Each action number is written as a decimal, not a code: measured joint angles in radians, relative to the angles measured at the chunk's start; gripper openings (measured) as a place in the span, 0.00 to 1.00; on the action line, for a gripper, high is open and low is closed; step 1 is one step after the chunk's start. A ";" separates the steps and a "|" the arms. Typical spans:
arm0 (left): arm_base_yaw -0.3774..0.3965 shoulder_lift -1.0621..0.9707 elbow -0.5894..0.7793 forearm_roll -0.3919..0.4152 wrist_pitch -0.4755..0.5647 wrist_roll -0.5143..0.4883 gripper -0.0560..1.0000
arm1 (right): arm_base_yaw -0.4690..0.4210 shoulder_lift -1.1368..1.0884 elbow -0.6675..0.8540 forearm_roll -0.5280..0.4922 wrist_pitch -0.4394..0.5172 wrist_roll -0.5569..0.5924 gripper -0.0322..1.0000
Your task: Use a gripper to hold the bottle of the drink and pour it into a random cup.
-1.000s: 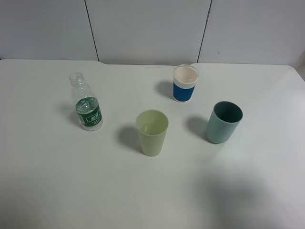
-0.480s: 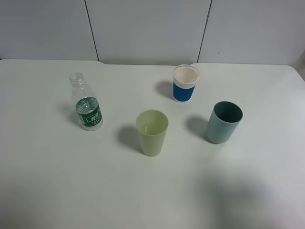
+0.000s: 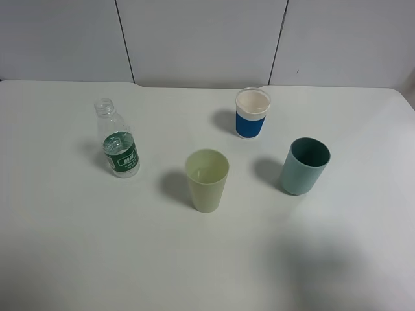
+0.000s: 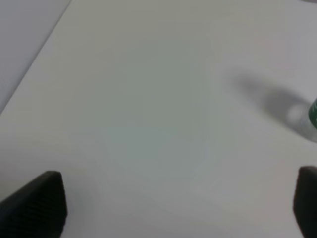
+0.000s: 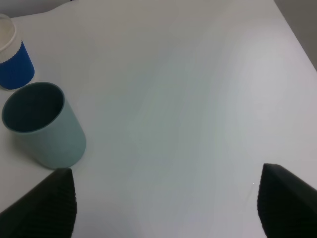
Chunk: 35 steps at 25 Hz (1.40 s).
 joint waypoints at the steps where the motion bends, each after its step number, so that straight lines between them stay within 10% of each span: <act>1: 0.000 0.000 0.000 0.000 0.000 0.000 0.92 | 0.000 0.000 0.000 0.000 0.000 0.000 0.75; 35: 0.000 0.000 0.000 0.000 0.000 0.000 0.92 | 0.000 0.000 0.000 0.000 0.000 0.000 0.75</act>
